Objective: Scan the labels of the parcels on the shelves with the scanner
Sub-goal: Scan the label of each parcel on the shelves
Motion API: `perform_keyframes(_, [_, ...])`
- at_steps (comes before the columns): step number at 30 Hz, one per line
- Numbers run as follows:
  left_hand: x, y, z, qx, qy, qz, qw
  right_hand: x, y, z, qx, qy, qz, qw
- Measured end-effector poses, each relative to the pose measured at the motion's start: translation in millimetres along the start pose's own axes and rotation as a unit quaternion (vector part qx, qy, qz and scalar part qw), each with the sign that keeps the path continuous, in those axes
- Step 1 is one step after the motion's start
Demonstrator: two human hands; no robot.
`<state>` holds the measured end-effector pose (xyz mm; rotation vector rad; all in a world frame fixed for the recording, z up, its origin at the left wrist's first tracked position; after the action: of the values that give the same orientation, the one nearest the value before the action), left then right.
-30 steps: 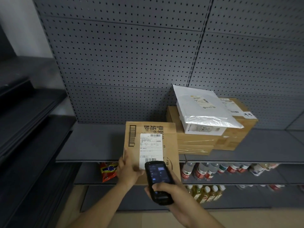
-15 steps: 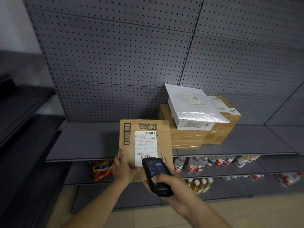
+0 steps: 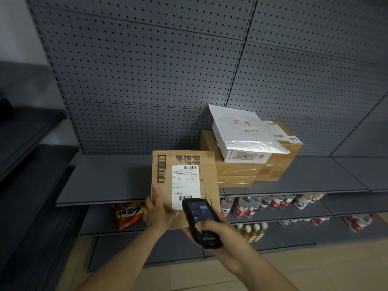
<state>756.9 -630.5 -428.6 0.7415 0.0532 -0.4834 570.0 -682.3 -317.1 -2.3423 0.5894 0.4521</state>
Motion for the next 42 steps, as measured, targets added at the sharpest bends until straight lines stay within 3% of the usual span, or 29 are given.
perform_keyframes(10, [2,5,2,0.019,0.009,-0.007,1.0,2,4,0,-0.005,0.012,0.0,1.0])
perform_keyframes(22, [18,20,18,0.031,0.037,-0.048,0.998,23,59,-34,-0.011,0.081,0.124,0.989])
perform_keyframes(27, [35,27,31,0.03,0.03,-0.067,0.997,46,76,-58,0.031,0.115,0.119,0.986])
perform_keyframes(36, [66,32,44,0.007,0.029,-0.046,0.998,109,86,-73,-0.087,0.068,0.078,0.991])
perform_keyframes(42, [88,34,48,-0.015,0.06,-0.039,0.997,148,104,-96,-0.198,0.076,0.081,0.974])
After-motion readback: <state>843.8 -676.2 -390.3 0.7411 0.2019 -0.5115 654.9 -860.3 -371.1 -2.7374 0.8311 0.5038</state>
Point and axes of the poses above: each hand's wrist, its own x-axis towards the middle knuckle, its own y-axis out of the back of the hand, z = x × y, the point moved 10 cm from there along x, towards the middle knuckle, and after that the axes turned 3 degrees about -x, right-handed, at the moved point
